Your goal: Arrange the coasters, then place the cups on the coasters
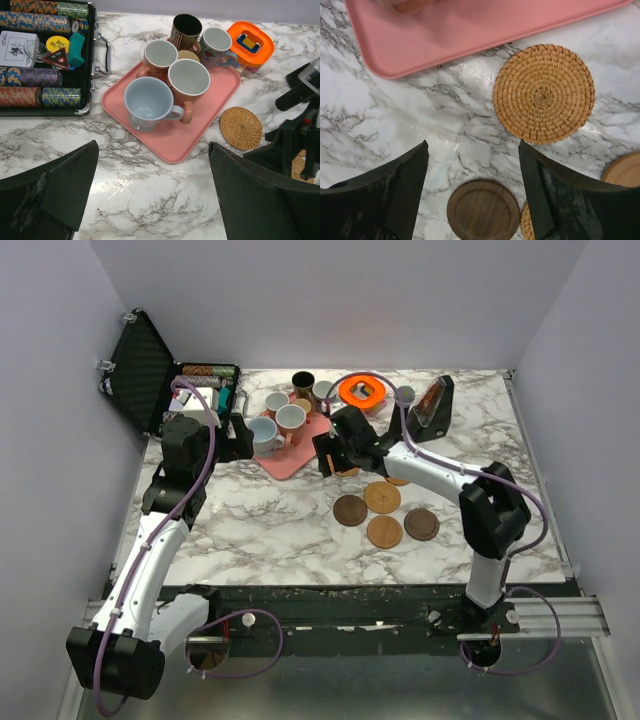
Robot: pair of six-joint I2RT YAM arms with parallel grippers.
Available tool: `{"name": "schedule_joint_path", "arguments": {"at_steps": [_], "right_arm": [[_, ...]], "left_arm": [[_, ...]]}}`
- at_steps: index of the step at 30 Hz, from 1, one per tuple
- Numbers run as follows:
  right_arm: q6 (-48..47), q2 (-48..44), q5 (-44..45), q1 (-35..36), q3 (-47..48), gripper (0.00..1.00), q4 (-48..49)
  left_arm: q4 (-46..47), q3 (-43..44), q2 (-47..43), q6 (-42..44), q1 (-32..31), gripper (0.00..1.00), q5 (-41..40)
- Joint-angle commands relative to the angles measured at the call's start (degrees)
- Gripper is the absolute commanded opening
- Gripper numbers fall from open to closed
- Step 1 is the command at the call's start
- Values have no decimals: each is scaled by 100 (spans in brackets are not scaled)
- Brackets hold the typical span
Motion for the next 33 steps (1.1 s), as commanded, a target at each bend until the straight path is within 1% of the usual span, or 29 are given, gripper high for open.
{"name": "schedule_joint_path", "arguments": {"at_steps": [1, 5, 9, 10, 12, 13, 14, 24, 27, 33], "right_arm": [[-359, 734, -180, -84, 783, 79, -778], [-447, 1174, -365, -233, 1285, 78, -929], [-526, 1596, -339, -330, 1769, 77, -1218], [-526, 1701, -365, -365, 1883, 75, -1289], [-508, 1895, -470, -462, 2085, 67, -1429], [-491, 2000, -471, -506, 2182, 66, -1534], [-465, 2079, -636, -550, 2269, 66, -1605], [-508, 2528, -585, -594, 2692, 66, -1887], [-508, 2564, -602, -603, 2692, 66, -1931], [-535, 2581, -804, -594, 2640, 66, -1975]], "left_arm": [[126, -52, -14, 44, -46, 98, 167], [126, -61, -40, 44, -46, 98, 193], [196, -79, -49, 53, -64, 98, 377], [214, -87, -49, 62, -72, 98, 447], [232, -96, -49, 53, -81, 97, 474], [240, -96, -40, 53, -90, 97, 466], [240, -96, -40, 53, -90, 97, 465], [223, -105, -31, 53, -116, 97, 457], [267, -105, -49, 71, -125, 91, 588], [319, -131, -40, 62, -143, 90, 668]]}}
